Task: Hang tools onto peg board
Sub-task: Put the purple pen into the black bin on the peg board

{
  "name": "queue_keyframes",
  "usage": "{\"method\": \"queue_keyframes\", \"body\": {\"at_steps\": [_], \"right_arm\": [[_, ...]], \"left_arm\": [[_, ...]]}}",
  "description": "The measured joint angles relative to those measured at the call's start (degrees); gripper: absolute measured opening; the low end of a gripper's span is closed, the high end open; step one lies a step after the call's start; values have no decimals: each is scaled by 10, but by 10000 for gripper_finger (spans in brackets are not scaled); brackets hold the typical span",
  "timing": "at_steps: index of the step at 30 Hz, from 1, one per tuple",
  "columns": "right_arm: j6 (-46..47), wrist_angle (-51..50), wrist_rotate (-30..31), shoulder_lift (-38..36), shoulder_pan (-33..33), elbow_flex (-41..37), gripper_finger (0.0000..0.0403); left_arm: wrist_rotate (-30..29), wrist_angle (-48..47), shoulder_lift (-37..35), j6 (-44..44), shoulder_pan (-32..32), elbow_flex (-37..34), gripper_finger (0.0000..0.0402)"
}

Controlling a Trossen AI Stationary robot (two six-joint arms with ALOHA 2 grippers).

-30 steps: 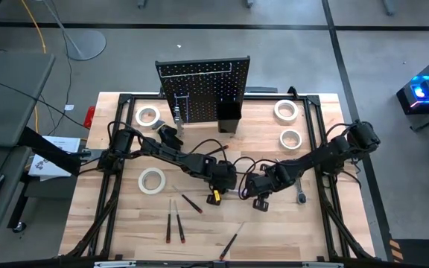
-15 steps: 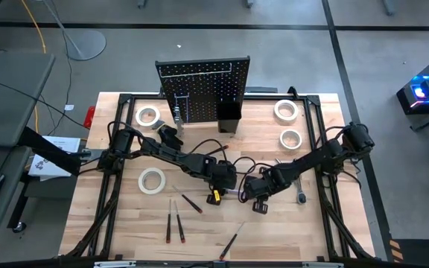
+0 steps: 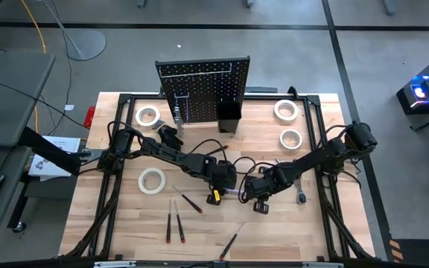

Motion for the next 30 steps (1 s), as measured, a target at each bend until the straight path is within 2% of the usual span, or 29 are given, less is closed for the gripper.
{"method": "queue_keyframes", "body": {"at_steps": [10,18,30], "right_arm": [[2,3,31,11,-12,-1,0],[-12,3,6,11,-14,-1,0],[-31,4,5,14,-14,-1,0]], "left_arm": [[1,0,0,0,0,0,136],[1,0,0,-1,0,0,136],[0,0,0,0,0,0,136]]}}
